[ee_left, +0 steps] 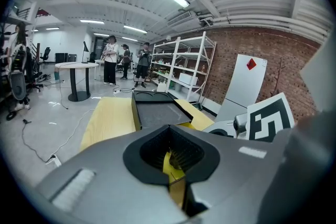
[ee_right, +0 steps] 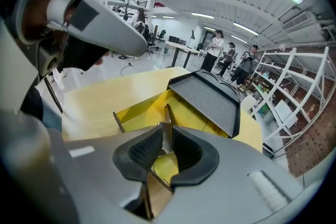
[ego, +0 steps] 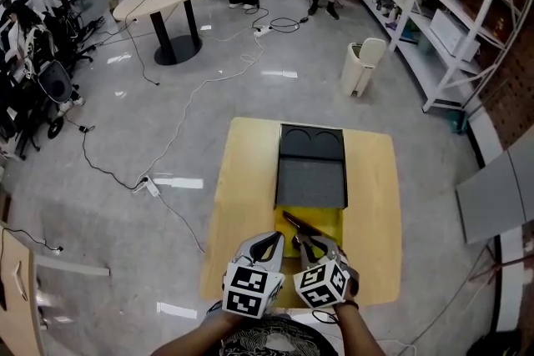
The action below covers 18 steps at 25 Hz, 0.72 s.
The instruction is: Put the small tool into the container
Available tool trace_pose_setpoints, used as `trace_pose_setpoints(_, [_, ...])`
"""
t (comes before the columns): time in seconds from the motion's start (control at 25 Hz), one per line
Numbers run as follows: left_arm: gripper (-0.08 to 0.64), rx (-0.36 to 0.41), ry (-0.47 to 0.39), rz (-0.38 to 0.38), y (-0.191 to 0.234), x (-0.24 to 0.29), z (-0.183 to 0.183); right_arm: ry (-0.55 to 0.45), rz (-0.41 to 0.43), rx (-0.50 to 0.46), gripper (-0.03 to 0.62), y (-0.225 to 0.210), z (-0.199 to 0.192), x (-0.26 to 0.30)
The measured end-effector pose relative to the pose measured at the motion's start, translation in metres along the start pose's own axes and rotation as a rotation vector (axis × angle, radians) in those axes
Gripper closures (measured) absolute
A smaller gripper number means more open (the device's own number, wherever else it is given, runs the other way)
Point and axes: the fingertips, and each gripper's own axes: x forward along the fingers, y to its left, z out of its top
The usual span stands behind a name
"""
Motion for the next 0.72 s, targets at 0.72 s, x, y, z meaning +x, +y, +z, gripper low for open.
trace_pose_setpoints(0.72, [0.554, 0.033, -0.064, -0.041, -0.107, -0.036, 0.013, -0.405, 0.014, 0.453, 0.586, -0.024, 0.024, -0.158])
